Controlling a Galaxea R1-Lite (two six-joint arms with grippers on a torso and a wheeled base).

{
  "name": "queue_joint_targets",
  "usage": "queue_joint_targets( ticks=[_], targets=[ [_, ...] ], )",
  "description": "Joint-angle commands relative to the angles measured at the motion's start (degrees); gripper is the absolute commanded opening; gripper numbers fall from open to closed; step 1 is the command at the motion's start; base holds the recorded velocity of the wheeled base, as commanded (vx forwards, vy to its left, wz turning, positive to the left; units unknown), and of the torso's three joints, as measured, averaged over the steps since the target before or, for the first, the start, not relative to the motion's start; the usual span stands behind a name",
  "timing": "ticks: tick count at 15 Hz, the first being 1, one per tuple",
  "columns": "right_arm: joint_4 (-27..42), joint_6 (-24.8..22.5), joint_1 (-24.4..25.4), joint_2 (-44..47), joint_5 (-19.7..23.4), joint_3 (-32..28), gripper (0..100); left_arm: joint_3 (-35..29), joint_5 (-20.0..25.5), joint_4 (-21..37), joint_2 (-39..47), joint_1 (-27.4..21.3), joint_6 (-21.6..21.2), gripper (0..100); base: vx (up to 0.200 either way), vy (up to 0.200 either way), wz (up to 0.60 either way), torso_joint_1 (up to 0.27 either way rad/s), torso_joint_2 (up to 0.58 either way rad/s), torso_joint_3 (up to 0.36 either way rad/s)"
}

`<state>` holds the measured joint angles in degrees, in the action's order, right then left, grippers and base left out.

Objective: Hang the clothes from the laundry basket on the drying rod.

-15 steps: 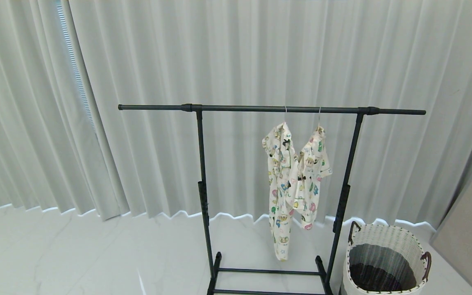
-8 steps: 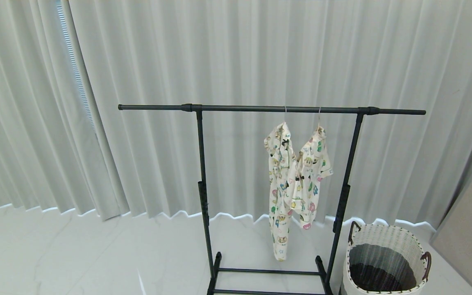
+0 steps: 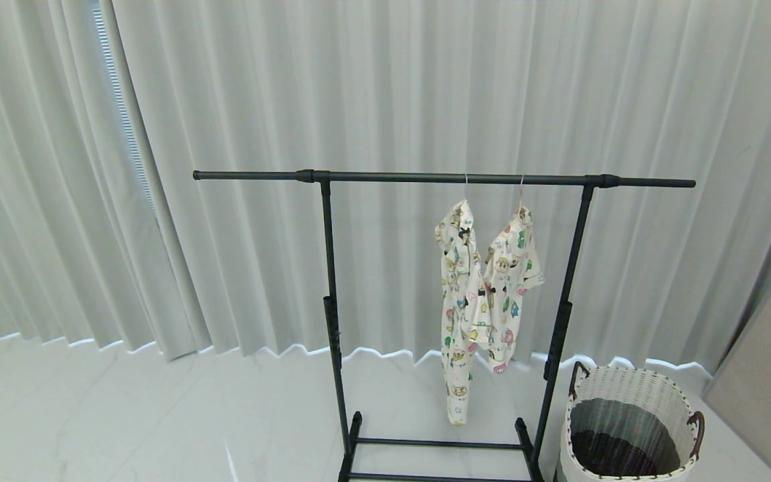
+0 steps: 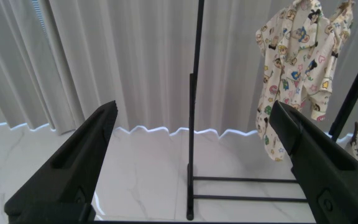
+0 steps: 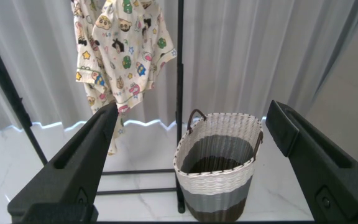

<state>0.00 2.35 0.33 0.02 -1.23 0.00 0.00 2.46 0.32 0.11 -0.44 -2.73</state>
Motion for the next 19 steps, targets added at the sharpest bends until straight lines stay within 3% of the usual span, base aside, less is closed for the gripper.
queue_joint_targets(
  ticks=[1,19],
  targets=[
    [0.0,0.0,0.0,0.0,0.0,0.0,100,0.0,0.0,-0.1,0.0,0.0,0.0,100,0.0,0.0,0.0,0.0,0.0,0.0],
    [0.0,-0.1,0.0,0.0,0.0,0.0,100,0.0,0.0,0.0,0.0,0.0,0.0,100,0.0,0.0,0.0,0.0,0.0,0.0]
  ],
)
